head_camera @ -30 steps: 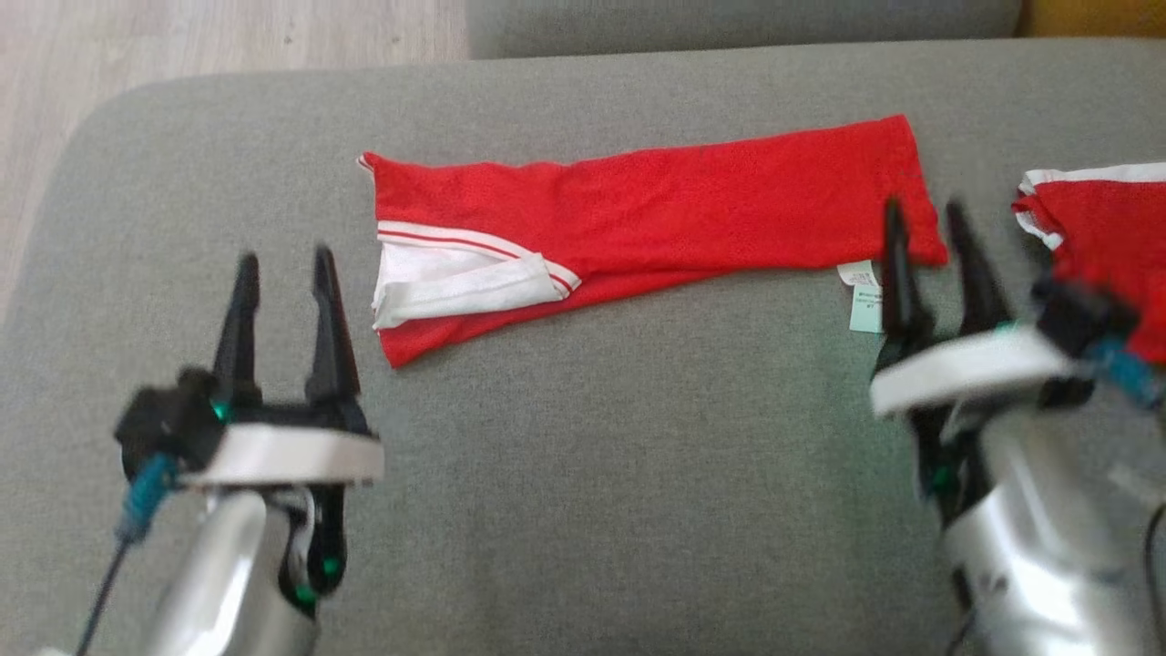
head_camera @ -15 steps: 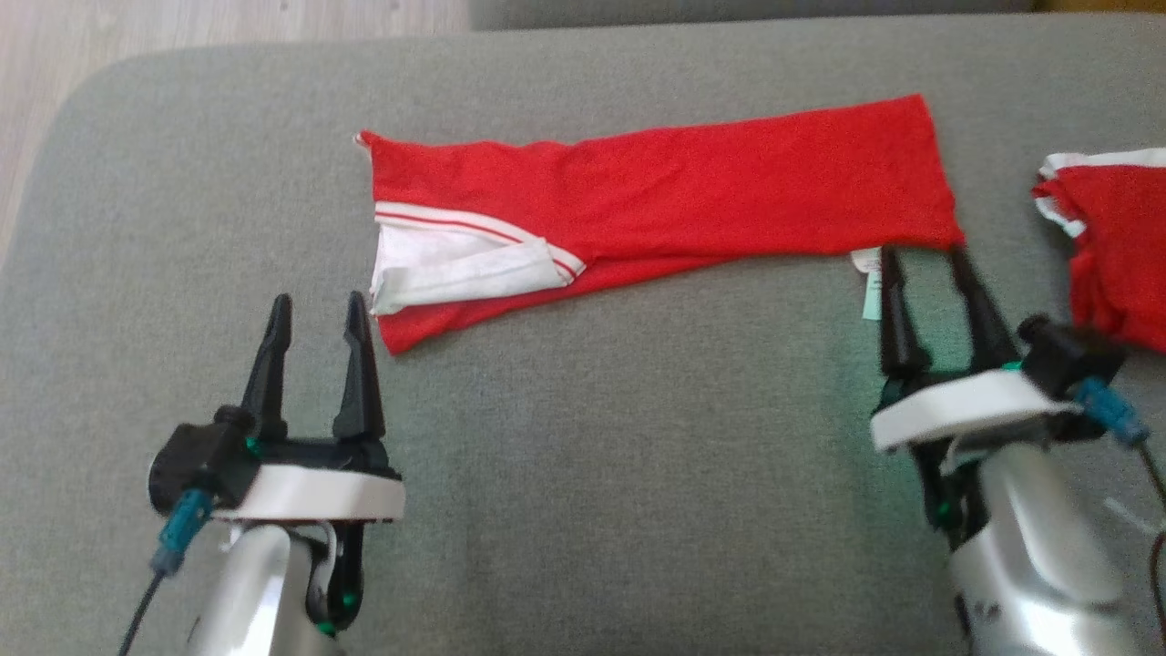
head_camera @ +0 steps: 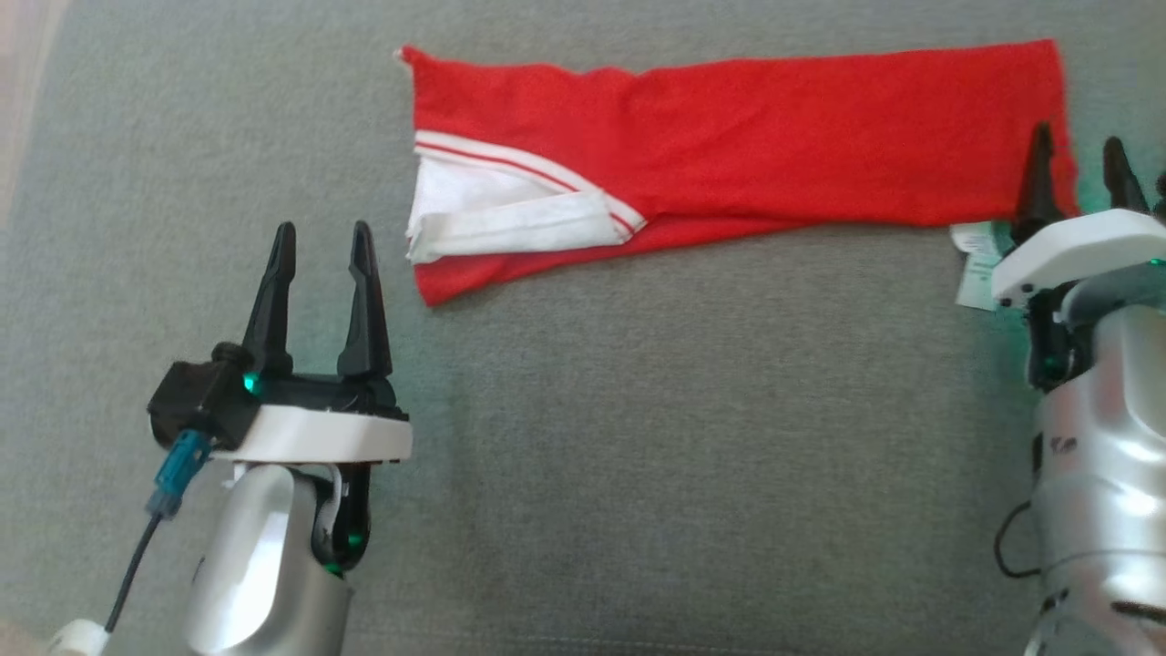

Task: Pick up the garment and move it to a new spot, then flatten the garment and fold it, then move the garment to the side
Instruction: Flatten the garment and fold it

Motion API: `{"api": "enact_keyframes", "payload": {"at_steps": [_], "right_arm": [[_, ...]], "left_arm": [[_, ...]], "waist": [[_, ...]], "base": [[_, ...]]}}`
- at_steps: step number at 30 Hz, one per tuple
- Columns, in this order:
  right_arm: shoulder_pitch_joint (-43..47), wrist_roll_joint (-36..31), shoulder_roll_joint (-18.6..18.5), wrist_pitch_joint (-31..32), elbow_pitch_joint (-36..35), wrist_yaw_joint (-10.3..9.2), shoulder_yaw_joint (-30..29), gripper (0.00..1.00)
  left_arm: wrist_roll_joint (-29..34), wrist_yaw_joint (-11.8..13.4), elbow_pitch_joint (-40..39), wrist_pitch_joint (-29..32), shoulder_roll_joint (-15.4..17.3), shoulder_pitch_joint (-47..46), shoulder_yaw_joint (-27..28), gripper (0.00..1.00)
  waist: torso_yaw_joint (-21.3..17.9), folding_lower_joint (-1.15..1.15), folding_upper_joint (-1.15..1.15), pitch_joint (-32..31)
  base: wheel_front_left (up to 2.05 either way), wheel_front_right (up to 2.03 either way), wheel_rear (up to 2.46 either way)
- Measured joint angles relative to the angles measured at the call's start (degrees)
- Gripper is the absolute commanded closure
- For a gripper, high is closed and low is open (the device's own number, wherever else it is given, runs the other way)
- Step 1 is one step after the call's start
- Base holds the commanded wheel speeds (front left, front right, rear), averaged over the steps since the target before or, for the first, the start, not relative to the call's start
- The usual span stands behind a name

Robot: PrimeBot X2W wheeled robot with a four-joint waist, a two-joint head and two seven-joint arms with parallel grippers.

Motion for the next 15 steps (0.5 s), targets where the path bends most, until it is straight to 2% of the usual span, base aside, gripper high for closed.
{"api": "enact_keyframes", "payload": {"at_steps": [3,8,9,10,11,15], "right_arm": [[-1.8,-4.8,-0.1,1.5,3.4,0.0,-5.2,0.0],[-3.5,-9.8,-0.1,2.4,6.1,0.0,-9.8,0.0],[-4.4,-10.4,-0.1,2.4,6.9,0.0,-10.3,0.6],[-5.1,-10.8,-0.2,2.4,7.6,0.0,-10.7,0.6],[-5.7,-11.3,-0.2,2.0,8.2,0.0,-10.7,1.0],[-6.3,-12.2,0.0,-1.5,10.7,0.0,-9.5,1.0]], "left_arm": [[0.3,-0.1,0.1,0.0,-0.1,0.0,-0.1,0.0],[0.3,-0.5,0.1,0.0,-0.2,-0.2,-0.4,0.0],[0.3,-0.5,0.1,0.0,-0.2,-0.4,-0.5,0.0],[0.2,-0.5,0.1,0.0,-0.2,-0.7,-0.6,0.0],[0.0,-0.5,0.1,0.0,-0.2,-1.0,-0.7,0.0],[-0.1,-0.5,0.2,0.0,-0.2,-1.8,-0.5,0.0]], "waist": [[0.9,0.0,0.0,1.0],[1.5,-0.01,0.0,1.9],[1.5,-0.02,0.0,2.1],[1.5,-0.01,0.0,2.2],[1.4,-0.01,0.0,2.2],[0.5,-0.01,0.0,1.7]], "base": [[0.0,0.0,0.0],[0.0,0.0,0.0],[0.0,0.0,0.0],[0.0,0.0,0.0],[0.0,0.0,0.0],[0.0,0.0,0.0]]}}
